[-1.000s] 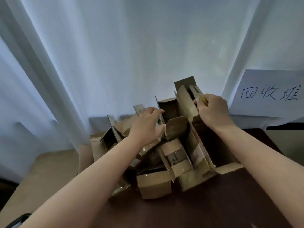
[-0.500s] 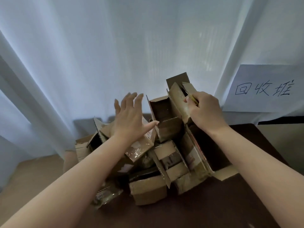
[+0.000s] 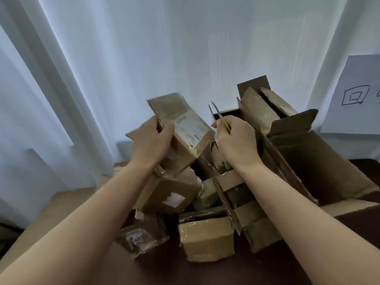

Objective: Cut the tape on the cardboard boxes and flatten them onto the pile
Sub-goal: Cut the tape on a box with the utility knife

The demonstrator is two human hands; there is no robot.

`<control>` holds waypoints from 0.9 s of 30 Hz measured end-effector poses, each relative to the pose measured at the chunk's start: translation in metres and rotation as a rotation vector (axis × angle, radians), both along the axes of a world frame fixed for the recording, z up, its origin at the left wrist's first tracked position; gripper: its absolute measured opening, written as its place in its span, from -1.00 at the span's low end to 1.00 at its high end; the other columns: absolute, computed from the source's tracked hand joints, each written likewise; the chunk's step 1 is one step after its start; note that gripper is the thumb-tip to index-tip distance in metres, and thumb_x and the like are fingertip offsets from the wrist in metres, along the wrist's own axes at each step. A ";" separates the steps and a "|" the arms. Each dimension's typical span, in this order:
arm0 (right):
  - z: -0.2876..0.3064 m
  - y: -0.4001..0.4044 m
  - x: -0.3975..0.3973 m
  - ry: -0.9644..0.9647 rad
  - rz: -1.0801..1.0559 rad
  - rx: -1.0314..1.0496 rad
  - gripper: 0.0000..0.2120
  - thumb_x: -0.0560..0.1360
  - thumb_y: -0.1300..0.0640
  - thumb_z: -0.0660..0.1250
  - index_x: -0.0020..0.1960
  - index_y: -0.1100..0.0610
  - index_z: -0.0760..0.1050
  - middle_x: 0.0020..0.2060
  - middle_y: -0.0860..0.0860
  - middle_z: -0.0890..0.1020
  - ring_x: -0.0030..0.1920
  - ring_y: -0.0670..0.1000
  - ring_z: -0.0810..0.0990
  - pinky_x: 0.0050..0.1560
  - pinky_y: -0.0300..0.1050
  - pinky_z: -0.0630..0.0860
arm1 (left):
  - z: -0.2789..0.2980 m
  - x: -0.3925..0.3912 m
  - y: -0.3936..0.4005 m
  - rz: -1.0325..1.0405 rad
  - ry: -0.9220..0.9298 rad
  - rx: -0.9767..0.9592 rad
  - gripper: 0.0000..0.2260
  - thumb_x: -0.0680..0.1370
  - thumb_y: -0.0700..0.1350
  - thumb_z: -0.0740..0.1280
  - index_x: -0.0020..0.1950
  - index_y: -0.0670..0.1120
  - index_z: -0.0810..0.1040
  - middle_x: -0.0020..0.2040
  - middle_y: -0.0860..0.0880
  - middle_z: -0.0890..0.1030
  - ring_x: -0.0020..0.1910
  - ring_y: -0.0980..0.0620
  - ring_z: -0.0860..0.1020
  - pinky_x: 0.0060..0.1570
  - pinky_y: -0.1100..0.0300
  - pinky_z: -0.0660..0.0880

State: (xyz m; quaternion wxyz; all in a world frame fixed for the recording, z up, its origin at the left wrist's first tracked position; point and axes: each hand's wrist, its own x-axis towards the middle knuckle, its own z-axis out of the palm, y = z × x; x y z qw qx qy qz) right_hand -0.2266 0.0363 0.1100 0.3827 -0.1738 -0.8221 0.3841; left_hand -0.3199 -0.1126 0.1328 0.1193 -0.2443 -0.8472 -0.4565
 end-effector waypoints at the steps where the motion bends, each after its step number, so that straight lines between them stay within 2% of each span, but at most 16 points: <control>1: -0.005 -0.003 0.000 0.042 -0.008 -0.023 -0.76 0.62 0.11 0.14 -0.02 0.16 0.57 -0.15 -0.01 0.61 -0.14 -0.06 0.55 -0.15 -0.19 0.45 | 0.005 0.002 -0.009 -0.017 0.035 0.099 -0.87 0.60 -0.03 0.24 -0.06 -0.05 0.52 -0.14 0.10 0.60 -0.15 0.09 0.60 -0.20 0.22 0.52; 4: -0.015 -0.011 0.003 0.157 -0.030 -0.040 -0.74 0.63 0.15 0.13 0.06 0.18 0.58 -0.09 -0.01 0.61 -0.06 -0.06 0.53 -0.11 -0.22 0.39 | 0.011 0.013 -0.032 -0.164 0.159 0.299 -0.87 0.59 -0.10 0.25 0.01 -0.10 0.57 -0.09 0.06 0.66 -0.15 0.16 0.64 -0.22 0.32 0.53; 6: -0.022 -0.017 0.008 0.213 -0.038 -0.027 -0.73 0.63 0.15 0.11 0.08 0.18 0.57 -0.08 -0.01 0.60 -0.05 -0.05 0.53 -0.04 -0.18 0.41 | 0.002 0.022 -0.045 -0.263 0.248 0.335 -0.87 0.59 -0.12 0.25 0.03 -0.12 0.57 -0.06 0.05 0.66 -0.11 0.17 0.65 -0.19 0.34 0.54; 8: -0.032 -0.026 0.017 0.266 -0.046 -0.012 -0.75 0.64 0.14 0.10 0.07 0.17 0.54 -0.15 -0.05 0.57 -0.13 -0.08 0.52 -0.09 -0.16 0.43 | -0.011 0.032 -0.058 -0.355 0.322 0.349 -0.86 0.61 -0.14 0.25 0.07 -0.13 0.56 -0.02 0.06 0.65 -0.05 0.17 0.65 -0.14 0.34 0.54; 11: -0.055 -0.047 0.043 0.361 -0.113 -0.018 -0.83 0.65 0.07 0.09 0.07 0.12 0.41 -0.23 -0.14 0.45 -0.23 -0.21 0.42 -0.24 -0.32 0.32 | -0.032 0.053 -0.082 -0.481 0.483 0.362 -0.87 0.62 -0.16 0.22 0.09 -0.13 0.54 0.02 0.06 0.63 0.01 0.14 0.64 -0.10 0.29 0.56; 13: -0.068 -0.066 0.065 0.415 -0.181 -0.049 -0.84 0.64 0.02 0.09 0.12 0.08 0.35 -0.16 -0.15 0.43 -0.17 -0.26 0.41 -0.24 -0.49 0.30 | -0.038 0.071 -0.099 -0.539 0.573 0.392 -0.86 0.62 -0.18 0.20 0.10 -0.15 0.52 0.01 -0.01 0.63 0.01 0.09 0.64 -0.09 0.22 0.58; 14: -0.073 -0.077 0.078 0.440 -0.207 -0.070 -0.81 0.64 -0.01 0.09 0.15 0.08 0.34 -0.11 -0.15 0.44 -0.12 -0.26 0.42 -0.19 -0.50 0.31 | -0.039 0.083 -0.109 -0.564 0.595 0.398 -0.85 0.61 -0.18 0.19 0.10 -0.15 0.52 -0.01 -0.04 0.63 0.00 0.07 0.64 -0.09 0.17 0.59; 16: -0.081 -0.098 0.102 0.504 -0.234 -0.099 -0.76 0.62 -0.05 0.10 0.19 0.07 0.34 -0.07 -0.17 0.46 -0.05 -0.23 0.46 -0.10 -0.34 0.40 | -0.042 0.105 -0.127 -0.623 0.609 0.394 -0.85 0.60 -0.20 0.18 0.05 -0.12 0.53 -0.09 0.00 0.64 -0.05 0.05 0.65 -0.12 0.10 0.59; 19: -0.094 -0.121 0.140 0.515 -0.230 -0.059 -0.67 0.59 -0.13 0.12 0.07 0.10 0.47 -0.11 -0.07 0.57 -0.05 -0.06 0.56 -0.07 -0.07 0.51 | -0.061 0.130 -0.150 -0.686 0.430 0.452 -0.84 0.59 -0.21 0.19 -0.11 -0.05 0.52 -0.27 0.14 0.62 -0.18 0.11 0.63 -0.20 0.21 0.53; 21: -0.107 -0.136 0.165 0.496 -0.194 -0.048 -0.68 0.58 -0.10 0.15 0.01 0.13 0.53 -0.15 0.01 0.61 -0.08 -0.01 0.58 -0.10 -0.05 0.50 | -0.081 0.144 -0.163 -0.706 0.217 0.485 -0.83 0.61 -0.17 0.22 -0.17 -0.07 0.50 -0.30 0.10 0.61 -0.22 0.09 0.61 -0.21 0.22 0.51; 23: -0.118 -0.146 0.188 0.471 -0.187 -0.030 -0.81 0.56 -0.03 0.21 -0.05 0.04 0.55 -0.21 -0.02 0.61 -0.12 -0.05 0.58 -0.14 -0.15 0.47 | -0.103 0.152 -0.170 -0.731 0.007 0.497 -0.81 0.64 -0.16 0.20 -0.12 -0.06 0.54 -0.25 0.08 0.65 -0.18 0.11 0.63 -0.18 0.27 0.52; 25: -0.126 -0.155 0.206 0.416 -0.187 -0.010 -0.89 0.55 0.00 0.24 -0.08 -0.06 0.53 -0.22 -0.03 0.64 -0.13 -0.06 0.60 -0.14 -0.17 0.49 | -0.125 0.156 -0.174 -0.782 -0.196 0.515 -0.81 0.65 -0.15 0.16 0.00 -0.04 0.57 -0.15 0.06 0.69 -0.08 0.10 0.65 -0.08 0.27 0.53; 27: -0.134 -0.159 0.220 0.361 -0.170 -0.018 -0.86 0.56 0.03 0.25 -0.08 0.02 0.57 -0.19 0.04 0.67 -0.12 0.00 0.62 -0.12 -0.11 0.49 | -0.148 0.159 -0.173 -0.833 -0.356 0.527 -0.80 0.65 -0.12 0.15 0.10 -0.07 0.57 -0.01 -0.02 0.70 0.05 0.00 0.64 0.07 0.14 0.52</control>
